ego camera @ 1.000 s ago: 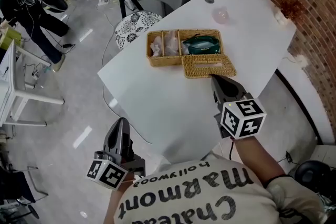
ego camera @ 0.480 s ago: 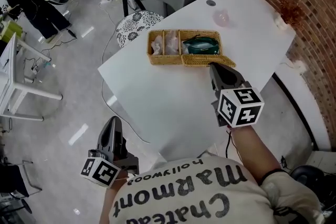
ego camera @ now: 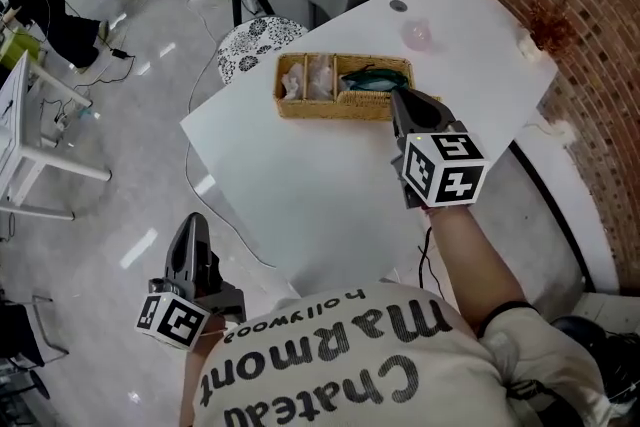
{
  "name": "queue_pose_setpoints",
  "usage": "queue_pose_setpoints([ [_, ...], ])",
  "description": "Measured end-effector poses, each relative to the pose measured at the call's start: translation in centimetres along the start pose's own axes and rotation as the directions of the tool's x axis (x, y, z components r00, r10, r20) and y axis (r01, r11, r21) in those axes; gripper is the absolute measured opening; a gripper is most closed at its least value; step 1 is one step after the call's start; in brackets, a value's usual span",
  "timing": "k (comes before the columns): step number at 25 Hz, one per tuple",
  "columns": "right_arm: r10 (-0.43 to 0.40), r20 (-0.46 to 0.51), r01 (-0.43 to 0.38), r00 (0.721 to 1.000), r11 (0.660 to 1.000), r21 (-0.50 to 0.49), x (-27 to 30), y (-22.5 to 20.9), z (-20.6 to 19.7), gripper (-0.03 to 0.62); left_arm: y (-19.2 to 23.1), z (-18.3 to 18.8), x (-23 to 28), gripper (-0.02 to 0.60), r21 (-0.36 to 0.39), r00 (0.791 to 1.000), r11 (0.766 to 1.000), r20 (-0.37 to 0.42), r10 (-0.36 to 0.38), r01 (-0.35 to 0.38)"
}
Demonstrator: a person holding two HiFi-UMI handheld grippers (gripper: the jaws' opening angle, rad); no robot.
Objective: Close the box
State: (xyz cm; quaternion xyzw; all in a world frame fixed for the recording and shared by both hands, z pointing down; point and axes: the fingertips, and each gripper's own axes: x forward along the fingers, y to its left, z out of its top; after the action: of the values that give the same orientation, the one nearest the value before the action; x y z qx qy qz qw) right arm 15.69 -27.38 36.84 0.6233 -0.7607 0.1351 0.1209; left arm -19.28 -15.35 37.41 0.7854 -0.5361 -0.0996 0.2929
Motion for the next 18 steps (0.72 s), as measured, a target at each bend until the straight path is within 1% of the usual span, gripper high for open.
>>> queue_pose_setpoints([
  [9, 0.010, 0.026, -0.010, 1.000, 1.000, -0.010, 1.8, -1.0, 1.3, 0.015, 0.8, 0.1, -1.1, 0.002, -0.001, 0.998, 0.998, 0.028, 0.059, -0.059],
  [18, 0.017, 0.024, -0.016, 1.000, 0.999, -0.049, 3.8, -1.9, 2.2, 0.015, 1.7, 0.6, -3.1, 0.002, -0.014, 0.989, 0.991, 0.067, 0.132, -0.132],
])
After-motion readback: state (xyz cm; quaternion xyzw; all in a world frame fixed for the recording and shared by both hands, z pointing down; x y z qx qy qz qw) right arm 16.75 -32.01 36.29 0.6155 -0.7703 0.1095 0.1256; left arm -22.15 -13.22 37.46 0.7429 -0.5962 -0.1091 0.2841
